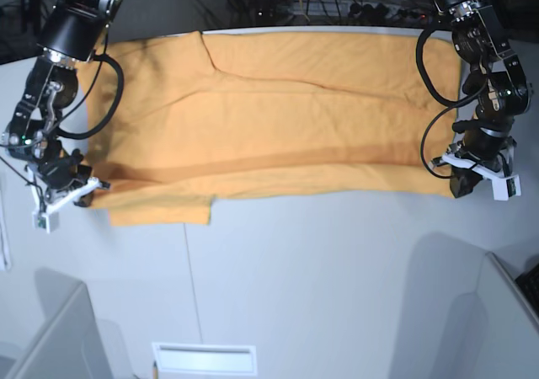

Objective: Fold the T-shirt properly
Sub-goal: 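Lift the hem with both grippers and fold it toward the collar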

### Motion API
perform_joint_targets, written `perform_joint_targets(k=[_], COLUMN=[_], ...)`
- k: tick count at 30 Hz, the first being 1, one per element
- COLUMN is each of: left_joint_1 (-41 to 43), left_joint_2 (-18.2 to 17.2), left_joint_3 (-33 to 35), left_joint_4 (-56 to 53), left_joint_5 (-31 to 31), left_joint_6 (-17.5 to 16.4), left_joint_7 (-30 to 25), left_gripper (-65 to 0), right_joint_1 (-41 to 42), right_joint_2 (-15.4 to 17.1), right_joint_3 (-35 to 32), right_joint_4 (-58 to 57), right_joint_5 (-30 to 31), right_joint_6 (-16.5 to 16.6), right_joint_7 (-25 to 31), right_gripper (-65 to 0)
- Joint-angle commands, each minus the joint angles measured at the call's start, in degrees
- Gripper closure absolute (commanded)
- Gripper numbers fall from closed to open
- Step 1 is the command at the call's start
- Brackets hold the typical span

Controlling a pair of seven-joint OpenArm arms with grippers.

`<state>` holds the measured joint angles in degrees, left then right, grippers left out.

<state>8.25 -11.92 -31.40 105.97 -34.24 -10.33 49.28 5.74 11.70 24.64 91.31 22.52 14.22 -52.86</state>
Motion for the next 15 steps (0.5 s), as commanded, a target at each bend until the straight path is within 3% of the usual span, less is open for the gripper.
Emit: perform_joint_targets(k=[1,9,15], left_joint_1=[0.7,5.2,5.5], left_joint_2=[-0.8,-1.7,-1.7], left_joint_3=[-0.3,-0.4,-0.4], left_joint_4=[1.4,4.0,5.0], left_joint_5=[-0.4,-0.4,-0.4], left_joint_6=[0.0,-0.3,-0.3], left_joint_7=[-0.9,-1.0,-1.0], left_gripper=[0.0,0.0,0.0], right_joint_1=[0.3,-7.5,-9.4], right_joint_2=[0.6,-2.8,-3.0], right_joint_3=[0.3,3.3,5.0], right_joint_4=[2.1,11.2,14.0], right_joint_5=[0.5,0.6,0.5], right_joint_6=[0.3,0.3,0.3], right_joint_7=[0.8,0.7,-1.5], right_gripper=[0.0,0.0,0.0])
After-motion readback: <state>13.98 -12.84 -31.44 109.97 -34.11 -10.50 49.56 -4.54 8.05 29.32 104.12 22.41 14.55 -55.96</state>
